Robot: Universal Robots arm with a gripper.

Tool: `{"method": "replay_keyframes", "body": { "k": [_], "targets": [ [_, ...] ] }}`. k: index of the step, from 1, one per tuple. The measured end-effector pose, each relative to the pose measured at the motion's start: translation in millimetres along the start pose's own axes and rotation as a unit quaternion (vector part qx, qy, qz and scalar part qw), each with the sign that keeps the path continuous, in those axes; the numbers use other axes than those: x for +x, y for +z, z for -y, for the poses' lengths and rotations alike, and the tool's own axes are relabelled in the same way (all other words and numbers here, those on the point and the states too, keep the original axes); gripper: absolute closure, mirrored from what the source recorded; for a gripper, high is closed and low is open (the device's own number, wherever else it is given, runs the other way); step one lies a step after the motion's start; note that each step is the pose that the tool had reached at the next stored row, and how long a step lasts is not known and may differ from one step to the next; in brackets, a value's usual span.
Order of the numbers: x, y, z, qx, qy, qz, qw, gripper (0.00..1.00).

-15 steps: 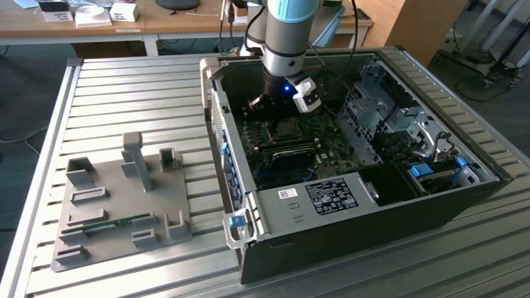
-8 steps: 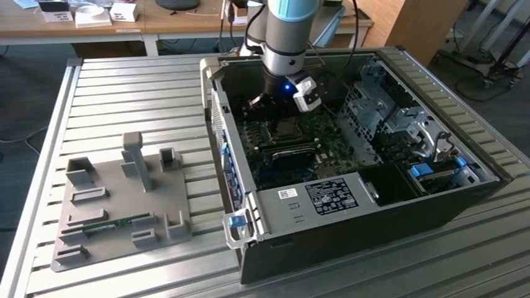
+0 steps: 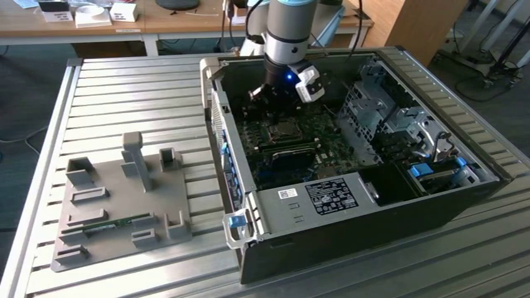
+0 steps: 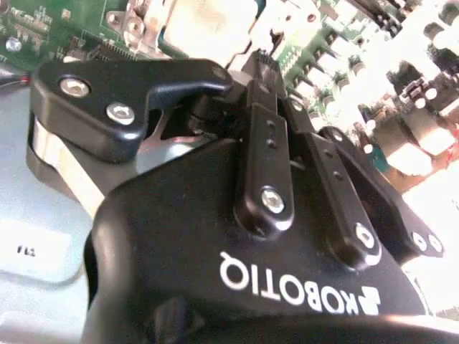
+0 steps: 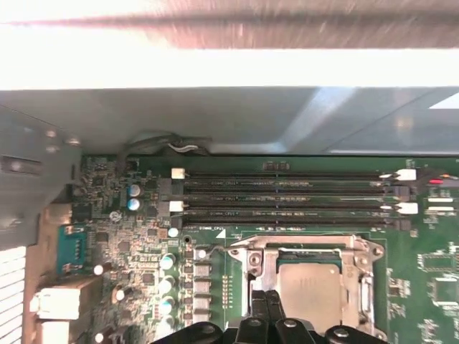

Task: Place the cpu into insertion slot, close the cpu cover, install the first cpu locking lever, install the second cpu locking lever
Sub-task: 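Close the cpu cover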

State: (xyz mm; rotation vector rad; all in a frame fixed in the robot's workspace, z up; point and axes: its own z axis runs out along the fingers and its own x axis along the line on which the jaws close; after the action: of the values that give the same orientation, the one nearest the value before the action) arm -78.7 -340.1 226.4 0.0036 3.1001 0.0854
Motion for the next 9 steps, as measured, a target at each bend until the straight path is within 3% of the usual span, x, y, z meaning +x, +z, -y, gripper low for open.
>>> {"method": "replay_keyframes", "body": {
  "k": [2, 6, 9],
  "targets": [
    [-0.2, -3.9, -0.2, 0.0001, 0.0, -0.0001, 1.0, 0.89],
    [-0.4, -3.8, -0.2, -0.0007, 0.0, -0.0001, 1.0, 0.89],
    [-5.2, -3.3, -0.2, -0.0011, 0.0, -0.0001, 1.0, 0.89]
  ]
}}
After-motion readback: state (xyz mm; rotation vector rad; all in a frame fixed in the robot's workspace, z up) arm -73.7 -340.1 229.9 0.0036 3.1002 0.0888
